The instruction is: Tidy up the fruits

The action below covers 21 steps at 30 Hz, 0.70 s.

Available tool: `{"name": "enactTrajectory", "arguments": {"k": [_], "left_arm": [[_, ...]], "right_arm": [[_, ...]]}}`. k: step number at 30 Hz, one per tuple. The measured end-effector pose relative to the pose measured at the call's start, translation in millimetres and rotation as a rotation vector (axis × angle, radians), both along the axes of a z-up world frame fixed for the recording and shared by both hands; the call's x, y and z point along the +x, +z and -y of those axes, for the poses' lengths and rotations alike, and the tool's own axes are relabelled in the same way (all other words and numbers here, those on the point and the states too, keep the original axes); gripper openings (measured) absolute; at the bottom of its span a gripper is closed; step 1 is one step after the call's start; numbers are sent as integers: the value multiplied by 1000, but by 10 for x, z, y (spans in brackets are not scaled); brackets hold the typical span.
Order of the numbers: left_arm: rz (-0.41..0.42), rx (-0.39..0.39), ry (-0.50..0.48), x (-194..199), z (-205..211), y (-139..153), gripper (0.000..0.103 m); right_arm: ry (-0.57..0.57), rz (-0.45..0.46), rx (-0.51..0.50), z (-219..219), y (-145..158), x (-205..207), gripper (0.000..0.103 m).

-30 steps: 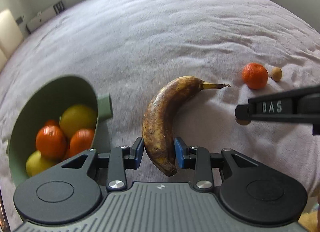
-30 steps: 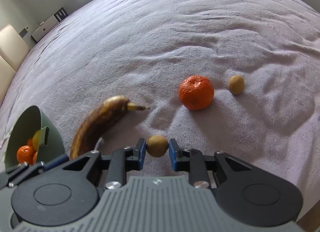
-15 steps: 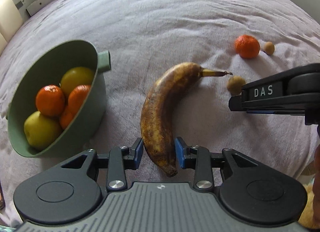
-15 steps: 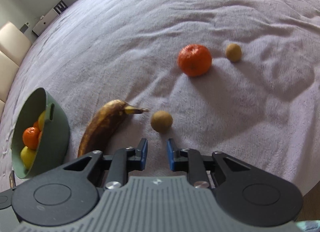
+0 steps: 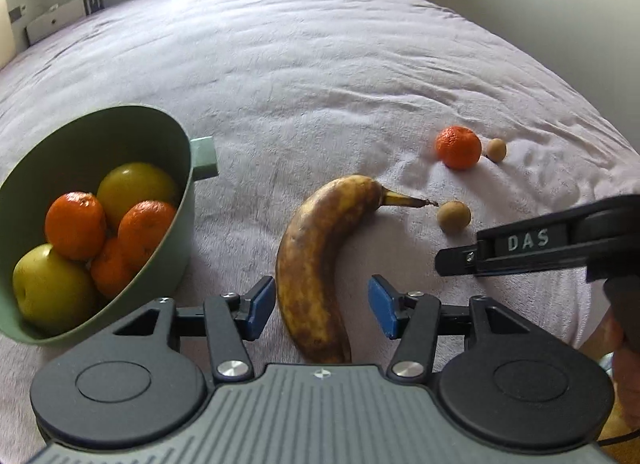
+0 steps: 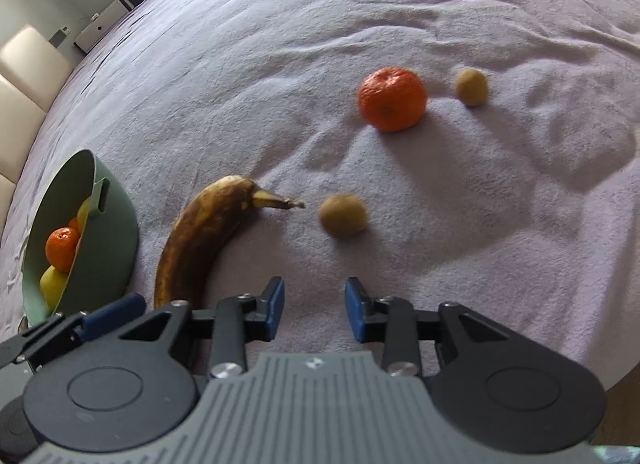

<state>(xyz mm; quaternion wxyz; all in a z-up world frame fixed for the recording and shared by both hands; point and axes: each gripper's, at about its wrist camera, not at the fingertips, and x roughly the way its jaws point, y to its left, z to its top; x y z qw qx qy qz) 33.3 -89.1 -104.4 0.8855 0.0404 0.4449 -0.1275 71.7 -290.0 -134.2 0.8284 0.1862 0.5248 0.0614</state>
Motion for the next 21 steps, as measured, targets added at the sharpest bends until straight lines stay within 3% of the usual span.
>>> {"name": "enactTrajectory", "arguments": {"k": [5, 12, 21], "left_arm": [[54, 54, -11, 67, 81, -62, 63], [146, 189, -93, 105, 225, -132, 63], [110, 169, -107, 273, 194, -204, 64]], "right_arm": [[-10, 76, -95, 17, 113, 12, 31], [25, 119, -119, -24, 114, 70, 31], [33, 136, -144, -71, 62, 175, 33]]}}
